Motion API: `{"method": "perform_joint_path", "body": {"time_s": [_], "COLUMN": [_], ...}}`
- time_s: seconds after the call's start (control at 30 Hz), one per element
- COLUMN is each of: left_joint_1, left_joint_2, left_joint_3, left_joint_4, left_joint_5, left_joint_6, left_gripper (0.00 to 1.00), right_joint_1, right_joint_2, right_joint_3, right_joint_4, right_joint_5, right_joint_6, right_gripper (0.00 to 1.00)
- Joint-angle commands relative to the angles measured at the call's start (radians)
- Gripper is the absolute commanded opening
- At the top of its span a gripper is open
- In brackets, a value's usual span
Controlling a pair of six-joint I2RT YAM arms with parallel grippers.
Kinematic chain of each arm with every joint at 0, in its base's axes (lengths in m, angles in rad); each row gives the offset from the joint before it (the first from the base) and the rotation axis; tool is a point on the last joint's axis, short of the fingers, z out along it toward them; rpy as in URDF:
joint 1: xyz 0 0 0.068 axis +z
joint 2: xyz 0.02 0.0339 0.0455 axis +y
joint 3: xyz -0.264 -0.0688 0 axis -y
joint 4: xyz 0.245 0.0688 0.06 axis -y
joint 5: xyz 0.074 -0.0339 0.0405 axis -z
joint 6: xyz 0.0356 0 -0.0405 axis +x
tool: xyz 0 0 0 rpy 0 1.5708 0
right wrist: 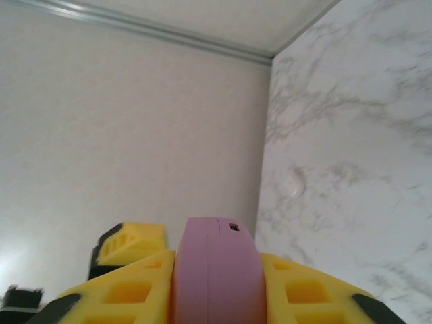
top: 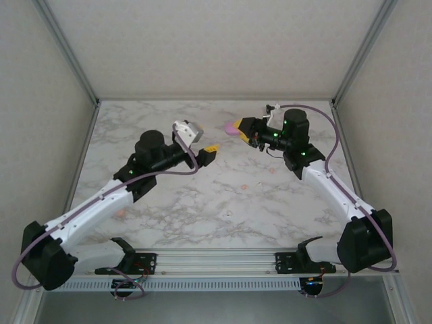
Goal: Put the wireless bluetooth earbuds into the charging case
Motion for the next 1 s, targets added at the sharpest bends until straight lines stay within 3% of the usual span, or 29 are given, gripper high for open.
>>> {"method": "perform_joint_path", "body": {"time_s": [0.0, 0.1, 0.4, 0.7, 0.97], "left_joint_1": [0.013, 0.026, 0.074, 0.112, 0.147], "left_joint_2": [-0.069, -0.109, -0.173, -0.166, -0.146], "left_joint_3": [-0.040, -0.053, -0.078, -0.018, 0.020], "left_joint_4": [0.041, 0.007, -0.064, -0.248, -0.359], "left_joint_5": [-0.185, -0.243, -0.384, -0.534, -0.520], "left_joint_6": [-0.038, -0.057, -0.182, -0.380, -0.388], "left_gripper": [0.92, 1.00, 1.00, 1.00, 1.00], "right_joint_1": [-0.005, -0.005, -0.004, -0.004, -0.005], "right_joint_2": [0.068, 0.160, 0.501, 0.708, 0.801], "right_joint_3": [-0.001, 0.012, 0.146, 0.289, 0.365], "right_joint_4": [-0.050, -0.062, -0.088, -0.147, -0.241], "right_joint_5": [0.107, 0.109, 0.062, 0.048, 0.068], "right_joint_6": [-0.111, -0.161, -0.239, -0.278, -0.331], "right_gripper": [0.18, 0.18, 0.18, 0.20, 0.21]}}
